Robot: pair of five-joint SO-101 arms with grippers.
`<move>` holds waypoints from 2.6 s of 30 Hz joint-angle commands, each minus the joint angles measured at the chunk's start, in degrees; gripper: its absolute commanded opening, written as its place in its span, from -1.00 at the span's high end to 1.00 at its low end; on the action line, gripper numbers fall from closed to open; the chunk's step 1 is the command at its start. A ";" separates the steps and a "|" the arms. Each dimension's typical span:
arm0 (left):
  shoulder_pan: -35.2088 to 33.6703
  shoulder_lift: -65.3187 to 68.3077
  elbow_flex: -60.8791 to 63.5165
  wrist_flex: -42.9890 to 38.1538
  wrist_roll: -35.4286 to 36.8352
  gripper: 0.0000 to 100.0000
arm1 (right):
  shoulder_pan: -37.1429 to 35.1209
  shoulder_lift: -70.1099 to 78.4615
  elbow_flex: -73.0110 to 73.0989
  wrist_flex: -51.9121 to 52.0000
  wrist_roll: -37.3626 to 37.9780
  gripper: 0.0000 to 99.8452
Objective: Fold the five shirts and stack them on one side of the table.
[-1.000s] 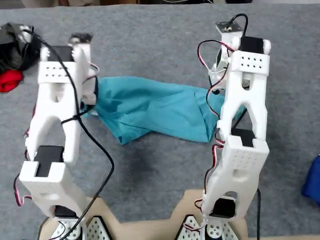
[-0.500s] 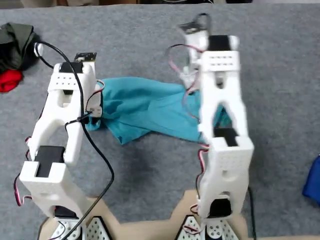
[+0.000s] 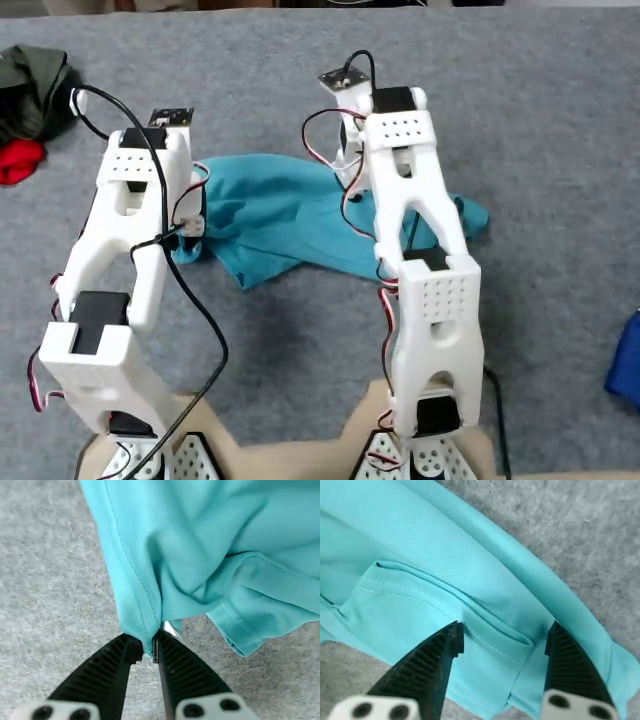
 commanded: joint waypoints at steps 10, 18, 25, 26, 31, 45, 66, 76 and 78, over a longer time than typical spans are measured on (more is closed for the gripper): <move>0.44 -0.75 -0.44 -0.09 0.09 0.96 | -0.57 -0.40 -0.31 -0.70 0.00 0.90; 0.44 -0.75 -0.18 0.00 0.09 0.96 | -0.48 -0.48 -0.92 -0.26 0.00 0.90; 0.44 -0.75 -0.18 0.09 0.09 0.96 | 0.57 -0.40 -8.92 2.99 0.09 0.90; 0.44 -0.75 -0.18 0.09 0.09 0.96 | 0.66 -0.31 -10.07 3.43 0.18 0.89; 0.53 -0.75 -0.18 0.09 0.09 0.96 | 0.84 -0.13 -11.21 4.75 0.09 0.78; 0.79 -0.75 -0.70 1.32 0.09 0.96 | 1.01 -0.13 -11.12 5.45 0.00 0.78; 0.88 -0.75 -0.70 1.67 0.09 0.96 | 3.47 -0.22 -7.60 6.33 0.09 0.78; 0.88 -0.75 -0.70 1.67 0.09 0.96 | 3.56 -0.22 -7.69 6.24 -3.52 0.91; 0.88 -0.75 -0.70 1.67 0.09 0.96 | 3.74 -0.48 -7.69 6.24 -4.31 0.92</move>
